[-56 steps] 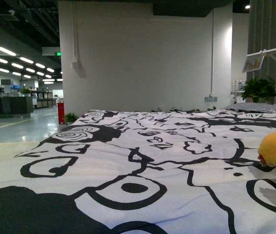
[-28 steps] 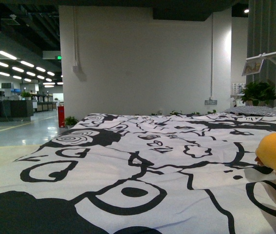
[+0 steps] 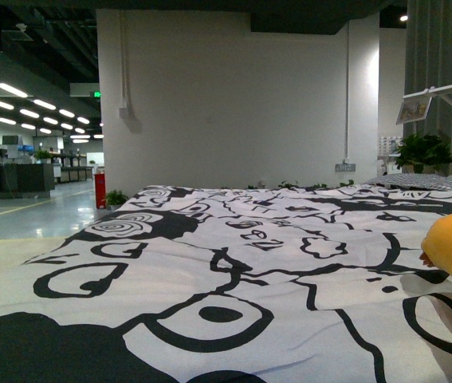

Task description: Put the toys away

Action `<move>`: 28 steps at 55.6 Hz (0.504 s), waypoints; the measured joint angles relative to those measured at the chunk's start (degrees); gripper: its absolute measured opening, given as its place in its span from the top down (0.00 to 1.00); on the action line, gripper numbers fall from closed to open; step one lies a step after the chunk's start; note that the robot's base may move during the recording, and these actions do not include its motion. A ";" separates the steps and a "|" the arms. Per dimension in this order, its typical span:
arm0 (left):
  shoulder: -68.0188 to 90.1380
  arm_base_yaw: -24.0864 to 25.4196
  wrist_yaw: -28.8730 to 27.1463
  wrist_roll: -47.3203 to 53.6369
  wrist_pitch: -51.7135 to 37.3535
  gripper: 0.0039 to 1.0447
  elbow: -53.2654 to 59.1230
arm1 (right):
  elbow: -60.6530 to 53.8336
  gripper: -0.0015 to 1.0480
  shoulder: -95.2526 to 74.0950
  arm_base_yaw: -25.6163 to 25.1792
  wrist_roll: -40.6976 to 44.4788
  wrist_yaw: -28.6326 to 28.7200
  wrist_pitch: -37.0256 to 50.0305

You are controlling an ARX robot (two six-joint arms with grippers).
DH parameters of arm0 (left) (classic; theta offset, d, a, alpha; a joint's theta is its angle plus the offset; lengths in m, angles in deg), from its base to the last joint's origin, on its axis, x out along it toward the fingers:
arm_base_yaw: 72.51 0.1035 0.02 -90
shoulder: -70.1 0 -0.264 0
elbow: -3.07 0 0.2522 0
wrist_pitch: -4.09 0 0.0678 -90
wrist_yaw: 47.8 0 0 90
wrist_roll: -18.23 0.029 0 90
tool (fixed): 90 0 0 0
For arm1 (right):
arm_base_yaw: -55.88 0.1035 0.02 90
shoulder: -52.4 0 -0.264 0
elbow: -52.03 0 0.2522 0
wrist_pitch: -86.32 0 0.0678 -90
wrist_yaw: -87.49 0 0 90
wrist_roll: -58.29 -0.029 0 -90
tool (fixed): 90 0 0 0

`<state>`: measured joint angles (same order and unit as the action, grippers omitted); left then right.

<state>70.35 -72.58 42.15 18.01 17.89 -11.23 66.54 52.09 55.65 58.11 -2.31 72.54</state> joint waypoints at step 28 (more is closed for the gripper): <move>0.00 0.00 0.00 0.00 0.00 0.06 0.00 | 0.00 0.95 0.07 0.00 0.00 0.00 0.02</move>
<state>70.35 -72.58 42.15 18.01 17.89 -11.23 66.54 52.15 55.65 58.11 -2.31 72.57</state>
